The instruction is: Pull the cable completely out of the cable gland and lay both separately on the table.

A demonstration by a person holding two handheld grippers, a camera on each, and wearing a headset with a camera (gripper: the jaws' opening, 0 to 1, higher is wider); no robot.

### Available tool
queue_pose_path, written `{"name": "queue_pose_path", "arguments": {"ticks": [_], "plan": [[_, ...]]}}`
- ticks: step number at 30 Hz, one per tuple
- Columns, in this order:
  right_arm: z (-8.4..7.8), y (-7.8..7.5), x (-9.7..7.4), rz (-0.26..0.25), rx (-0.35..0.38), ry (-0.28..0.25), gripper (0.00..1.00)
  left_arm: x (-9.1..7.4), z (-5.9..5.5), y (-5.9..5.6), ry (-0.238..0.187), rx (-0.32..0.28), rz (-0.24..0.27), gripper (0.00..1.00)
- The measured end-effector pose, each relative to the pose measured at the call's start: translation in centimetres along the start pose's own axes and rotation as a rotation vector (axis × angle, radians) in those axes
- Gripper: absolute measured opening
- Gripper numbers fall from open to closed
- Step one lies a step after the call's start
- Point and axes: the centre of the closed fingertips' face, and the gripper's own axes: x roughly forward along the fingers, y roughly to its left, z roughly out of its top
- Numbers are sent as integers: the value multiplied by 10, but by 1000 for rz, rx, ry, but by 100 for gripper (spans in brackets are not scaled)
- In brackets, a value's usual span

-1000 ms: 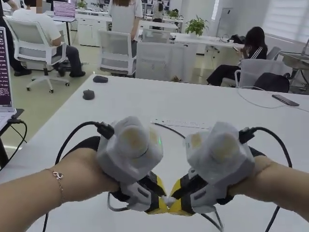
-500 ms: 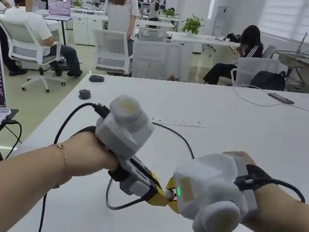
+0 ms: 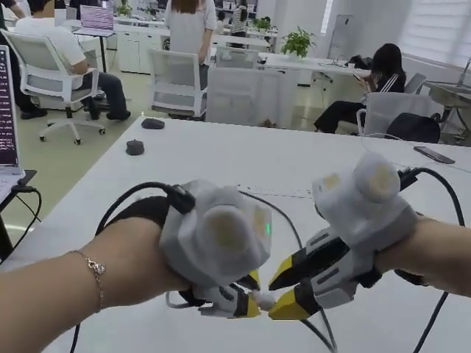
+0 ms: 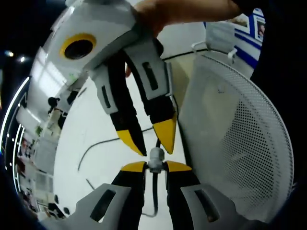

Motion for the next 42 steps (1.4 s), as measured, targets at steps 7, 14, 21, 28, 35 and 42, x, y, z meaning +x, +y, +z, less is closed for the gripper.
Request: {"name": "queue_pose_path", "arguments": {"ticks": [7,14,21,28,35,42], "plan": [[-2,3,7,-7,33,16,12,-1,0,0,24,66,22,16],[-4,-2,9,-219,-235,138,11,3,-3,1,-53,-233,-92,15],[1,-4,6,-359,-373,170,12,-1,-5,6,-86,-511,-241,15],[-11,-9,-3,-408,-186,103,19,4,-8,4,-60,-456,-147,16],[-27,0,2,-394,-78,52,4,5,-5,-8,-44,-368,-63,16],[-39,-8,-3,-462,-33,22,3,1,-19,-5,-12,-387,-11,16]]}}
